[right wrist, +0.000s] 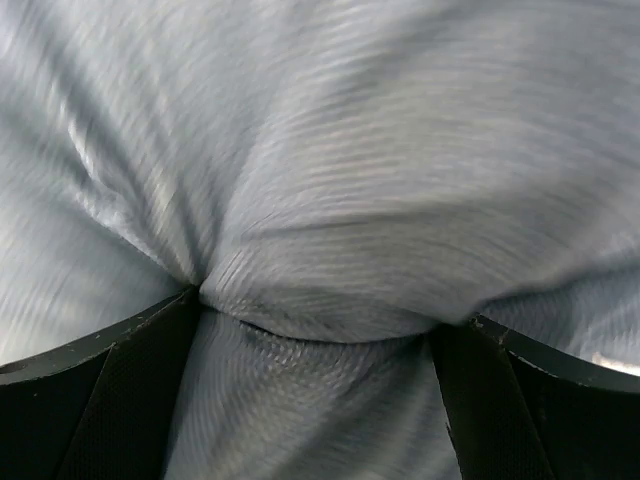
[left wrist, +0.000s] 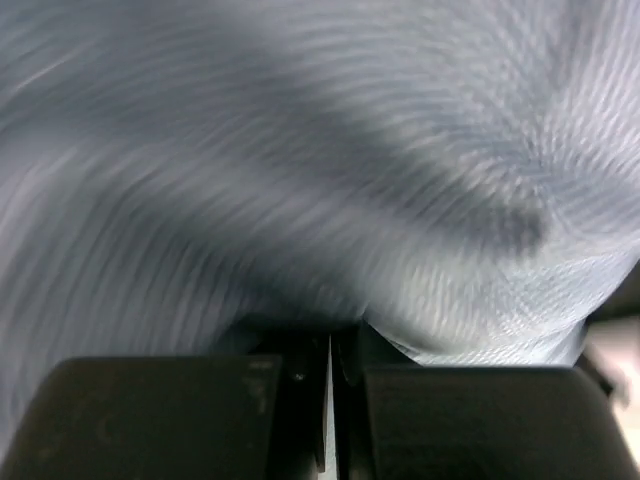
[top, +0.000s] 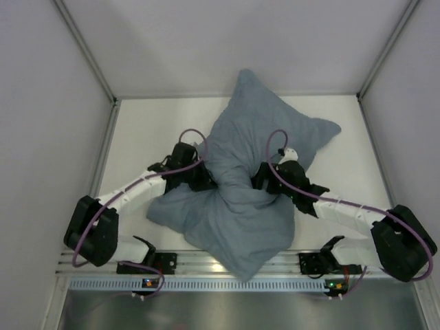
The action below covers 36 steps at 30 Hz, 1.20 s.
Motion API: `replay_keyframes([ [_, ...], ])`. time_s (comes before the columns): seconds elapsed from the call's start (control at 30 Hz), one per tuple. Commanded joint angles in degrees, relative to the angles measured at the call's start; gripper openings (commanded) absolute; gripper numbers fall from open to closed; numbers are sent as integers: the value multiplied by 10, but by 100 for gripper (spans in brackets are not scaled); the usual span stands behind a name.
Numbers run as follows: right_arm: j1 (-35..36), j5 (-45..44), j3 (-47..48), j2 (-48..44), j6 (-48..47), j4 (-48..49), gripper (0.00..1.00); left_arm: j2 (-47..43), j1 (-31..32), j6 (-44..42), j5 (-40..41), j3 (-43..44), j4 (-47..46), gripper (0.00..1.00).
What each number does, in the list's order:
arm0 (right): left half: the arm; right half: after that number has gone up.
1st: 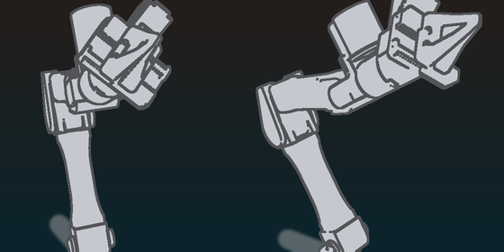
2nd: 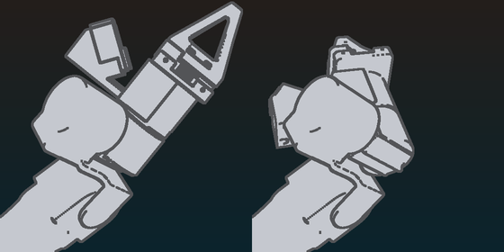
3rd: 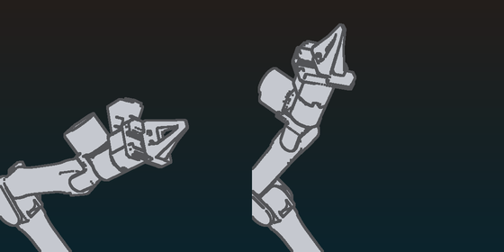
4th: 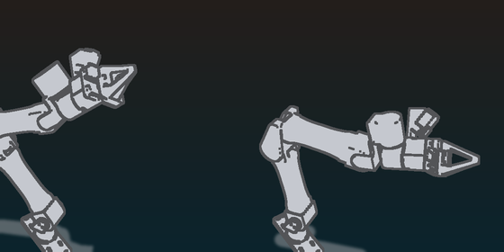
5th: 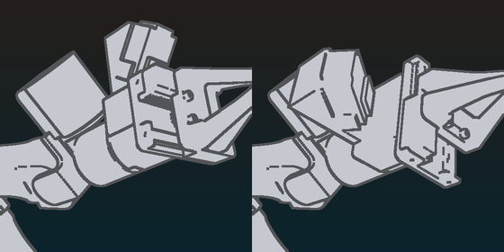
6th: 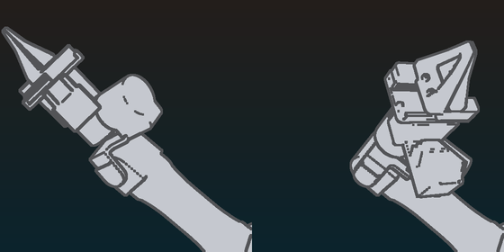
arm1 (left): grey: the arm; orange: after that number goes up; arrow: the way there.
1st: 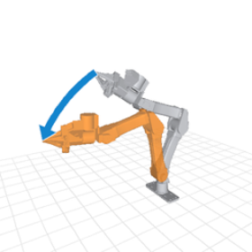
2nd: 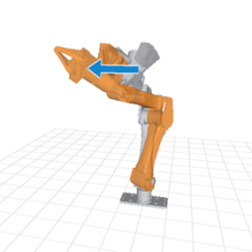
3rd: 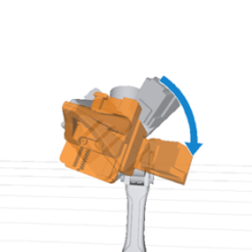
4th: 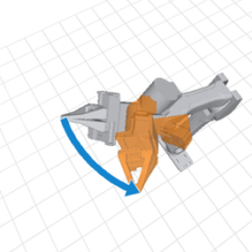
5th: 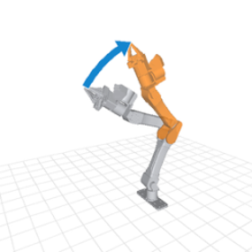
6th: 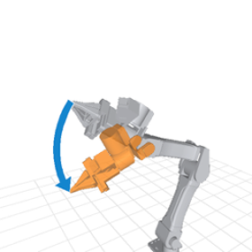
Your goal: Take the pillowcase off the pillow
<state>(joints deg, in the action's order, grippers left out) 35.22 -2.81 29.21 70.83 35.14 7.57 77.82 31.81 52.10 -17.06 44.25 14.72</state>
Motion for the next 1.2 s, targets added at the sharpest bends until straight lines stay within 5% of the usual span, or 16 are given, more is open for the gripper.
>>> replay_keyframes([
  [0.0, 145, 34, -45, -23, 43, -84, 88, 42, -115, -110, 170, 124, 83, 0],
  [0.17, 272, 38, 26, -41, 83, -82, 89, 79, -207, -162, 200, 318, 188, 8],
  [0.23, 303, -9, 65, -47, 67, -112, 90, 60, -217, -169, 214, 348, 212, 28],
  [0.27, 329, -31, 106, -62, 60, -161, 90, 49, -217, -171, 214, 358, 212, 53],
  [0.33, 337, -82, 144, -86, 48, -201, 92, 9, -215, -171, 191, 358, 212, 69],
  [0.53, 337, -181, 173, -210, 40, -310, 95, -95, -167, -168, 107, 287, 208, 72],
  [0.63, 337, -228, 155, -282, 70, -368, 95, -148, -86, -147, 95, 209, 167, 69],
  [0.73, 336, -279, 130, -354, 112, -433, 95, -161, 67, -121, 144, 162, 139, 69],
  [0.87, 337, -323, 105, -446, 186, -505, 94, -88, 284, -138, 310, 193, 133, 80],
  [1.07, 337, -333, 81, -554, 246, -565, 92, 29, 396, -174, 402, 258, 133, 99],
  [1.17, 337, -346, 96, -572, 280, -613, 91, 52, 424, -183, 444, 270, 132, 99],
])
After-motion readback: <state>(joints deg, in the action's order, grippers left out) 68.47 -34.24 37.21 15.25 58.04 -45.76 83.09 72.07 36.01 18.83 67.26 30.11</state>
